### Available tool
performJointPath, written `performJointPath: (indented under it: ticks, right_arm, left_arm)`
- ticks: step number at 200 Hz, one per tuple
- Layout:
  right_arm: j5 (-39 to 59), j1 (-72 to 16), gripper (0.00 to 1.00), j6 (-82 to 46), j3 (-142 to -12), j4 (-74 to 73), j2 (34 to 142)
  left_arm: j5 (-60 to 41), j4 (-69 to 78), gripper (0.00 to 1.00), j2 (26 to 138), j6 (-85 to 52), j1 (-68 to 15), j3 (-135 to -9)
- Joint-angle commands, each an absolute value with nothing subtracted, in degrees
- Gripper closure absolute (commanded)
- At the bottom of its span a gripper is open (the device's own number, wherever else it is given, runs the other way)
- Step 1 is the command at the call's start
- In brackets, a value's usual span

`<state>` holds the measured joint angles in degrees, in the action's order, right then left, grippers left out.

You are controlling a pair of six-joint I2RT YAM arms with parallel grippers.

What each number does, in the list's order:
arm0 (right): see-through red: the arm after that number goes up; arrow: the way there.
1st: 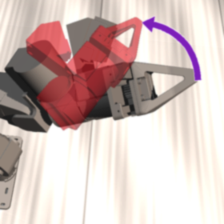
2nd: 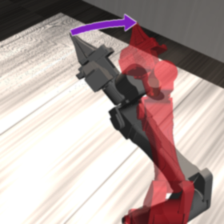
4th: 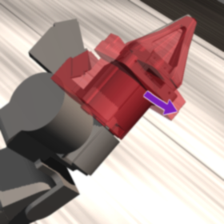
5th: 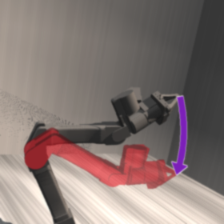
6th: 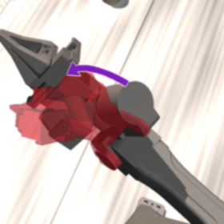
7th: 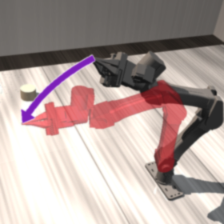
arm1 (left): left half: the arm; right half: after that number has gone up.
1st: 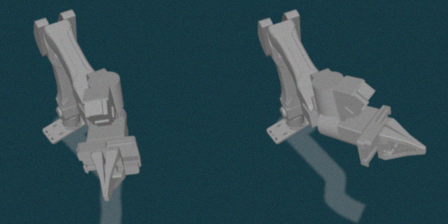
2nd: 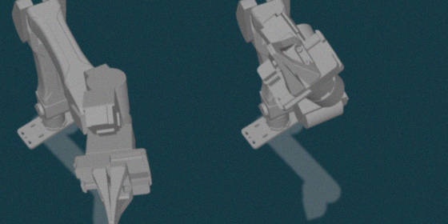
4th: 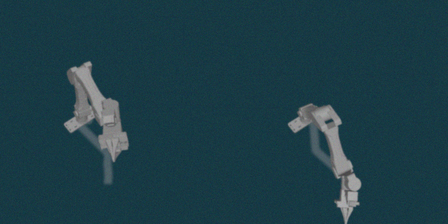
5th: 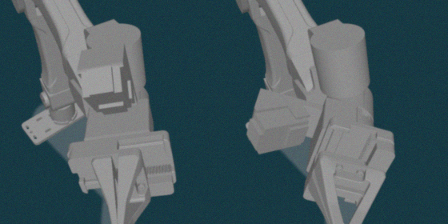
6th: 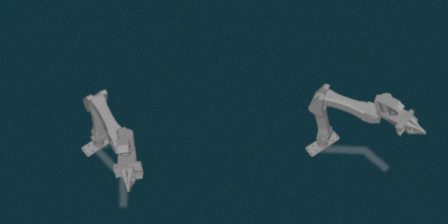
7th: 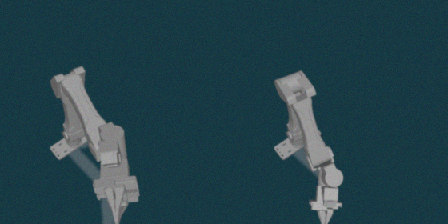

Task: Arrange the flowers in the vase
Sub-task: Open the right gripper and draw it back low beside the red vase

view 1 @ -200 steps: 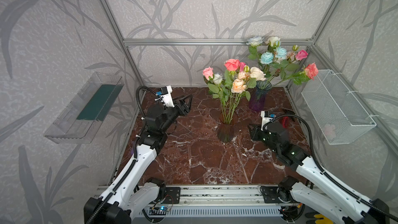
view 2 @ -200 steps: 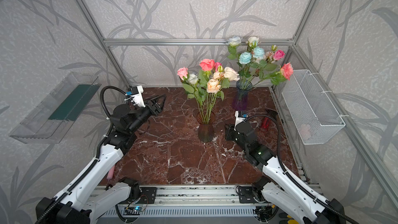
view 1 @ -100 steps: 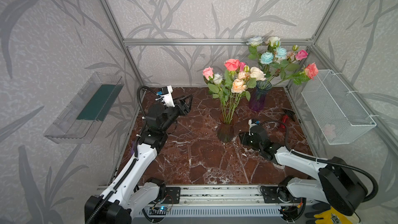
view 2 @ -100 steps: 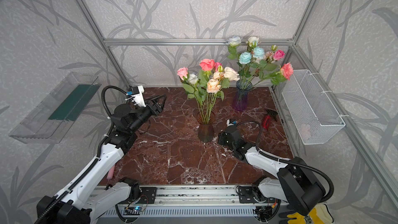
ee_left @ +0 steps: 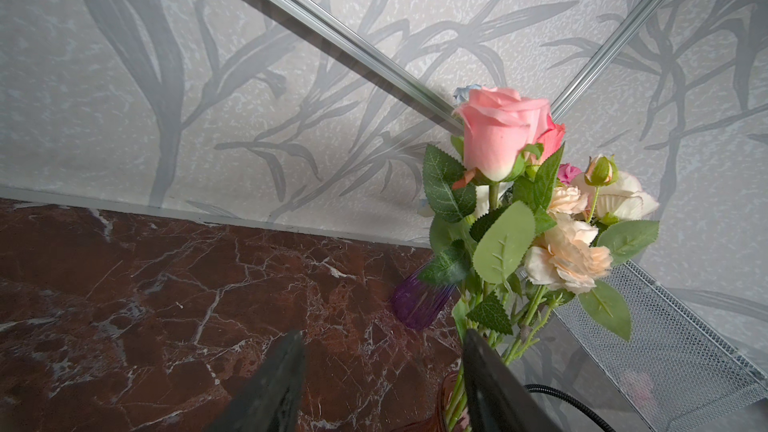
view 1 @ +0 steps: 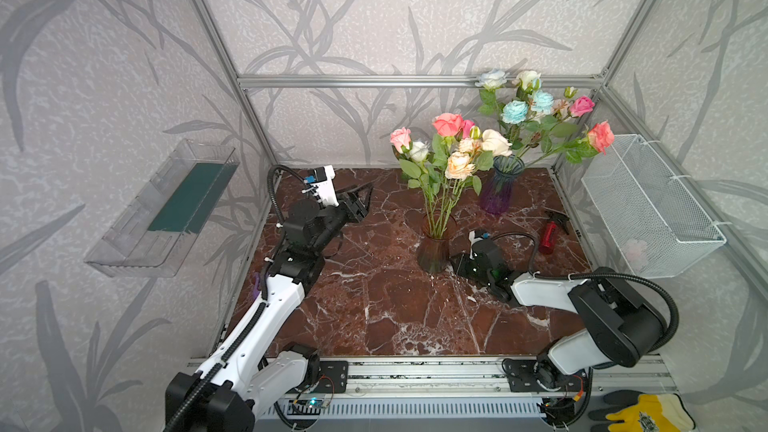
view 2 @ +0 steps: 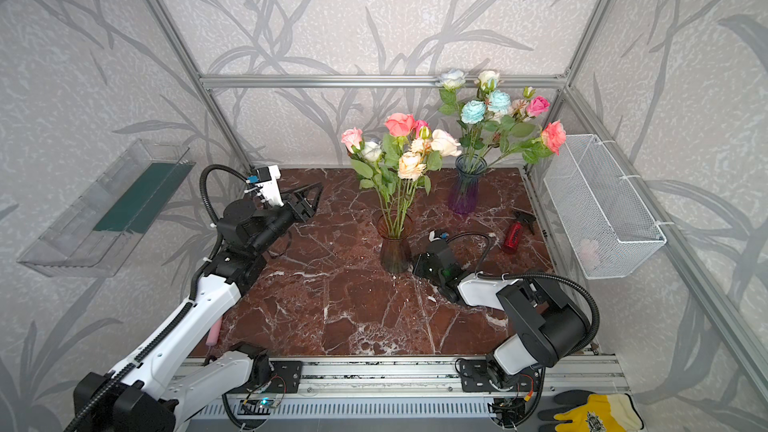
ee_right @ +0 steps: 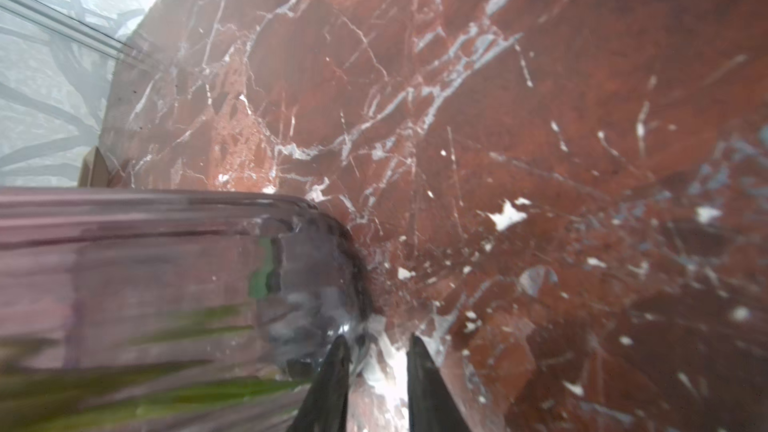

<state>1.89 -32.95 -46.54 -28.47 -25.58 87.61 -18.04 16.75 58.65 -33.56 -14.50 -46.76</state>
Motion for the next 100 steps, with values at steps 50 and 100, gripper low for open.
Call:
performJointPath:
  ticks: [50,100]
  right_arm:
    - [5.01,-33.88,0.74,-47.79,-32.86,-30.91,92.59]
    - [5.05,-31.92,0.73,-46.25,-30.51,-24.69,83.82]
  left_arm:
    - [-17.23,17.68,0.38,57.75,-32.62,-14.25,-46.73]
    - [-14.91,16.31,0.38,56.36,-29.97,-14.48,-46.66]
